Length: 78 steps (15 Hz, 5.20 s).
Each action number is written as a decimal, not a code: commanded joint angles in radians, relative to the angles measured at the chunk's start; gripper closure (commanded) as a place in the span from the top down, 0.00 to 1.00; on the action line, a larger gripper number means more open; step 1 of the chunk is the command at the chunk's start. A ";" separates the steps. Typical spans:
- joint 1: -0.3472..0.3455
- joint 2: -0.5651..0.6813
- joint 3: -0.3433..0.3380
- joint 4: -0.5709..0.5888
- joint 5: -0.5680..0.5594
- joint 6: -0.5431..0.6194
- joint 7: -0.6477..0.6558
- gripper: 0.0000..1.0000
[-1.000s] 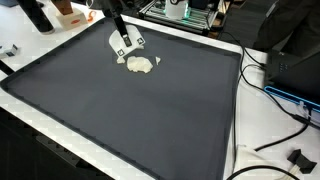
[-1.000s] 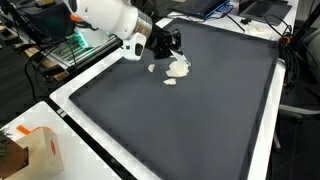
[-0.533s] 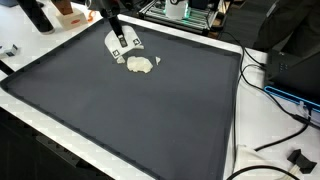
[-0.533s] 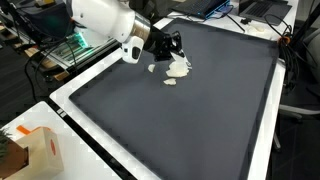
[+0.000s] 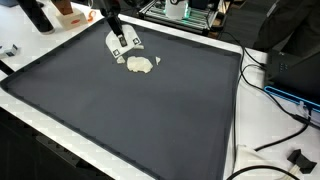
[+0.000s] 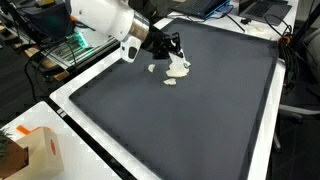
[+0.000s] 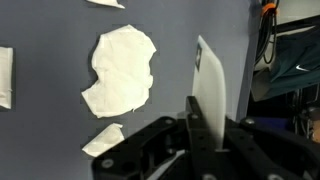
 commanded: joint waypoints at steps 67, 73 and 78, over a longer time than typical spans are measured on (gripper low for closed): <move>0.304 0.153 0.143 0.309 -2.019 -0.519 1.897 0.01; 0.331 0.209 0.140 0.345 -2.039 -0.548 1.853 0.01; 0.349 0.230 0.138 0.357 -2.064 -0.531 1.821 0.01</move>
